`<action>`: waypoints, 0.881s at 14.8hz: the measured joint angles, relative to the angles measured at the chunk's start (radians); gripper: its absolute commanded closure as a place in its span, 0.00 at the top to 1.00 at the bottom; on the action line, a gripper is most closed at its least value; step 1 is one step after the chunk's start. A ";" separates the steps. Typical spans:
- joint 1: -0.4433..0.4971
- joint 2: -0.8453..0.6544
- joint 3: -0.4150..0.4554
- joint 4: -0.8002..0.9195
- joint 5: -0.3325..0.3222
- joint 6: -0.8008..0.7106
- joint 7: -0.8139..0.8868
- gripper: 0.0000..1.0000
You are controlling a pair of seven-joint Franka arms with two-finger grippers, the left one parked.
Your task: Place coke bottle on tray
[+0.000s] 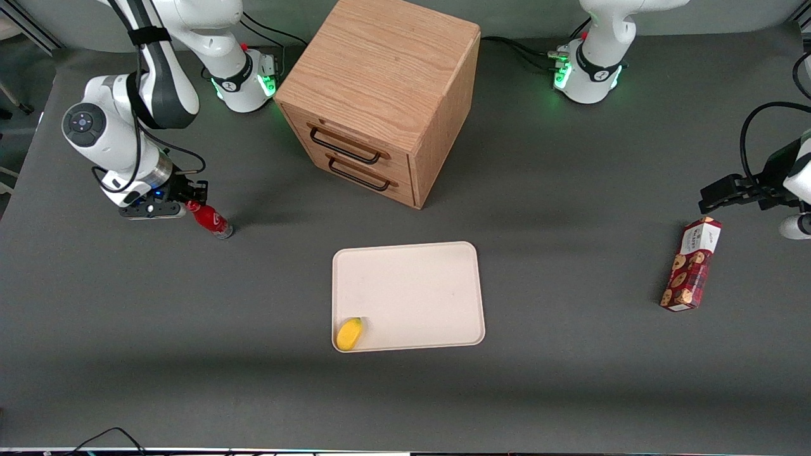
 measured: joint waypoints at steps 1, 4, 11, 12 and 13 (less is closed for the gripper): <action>0.001 -0.006 0.001 0.055 -0.001 -0.073 0.000 0.00; 0.005 -0.015 0.011 0.333 -0.001 -0.363 0.000 0.00; 0.013 0.244 0.274 1.058 0.041 -0.858 0.279 0.00; 0.016 0.311 0.334 1.110 0.042 -0.864 0.377 0.00; 0.022 0.376 0.390 1.139 0.042 -0.850 0.482 0.00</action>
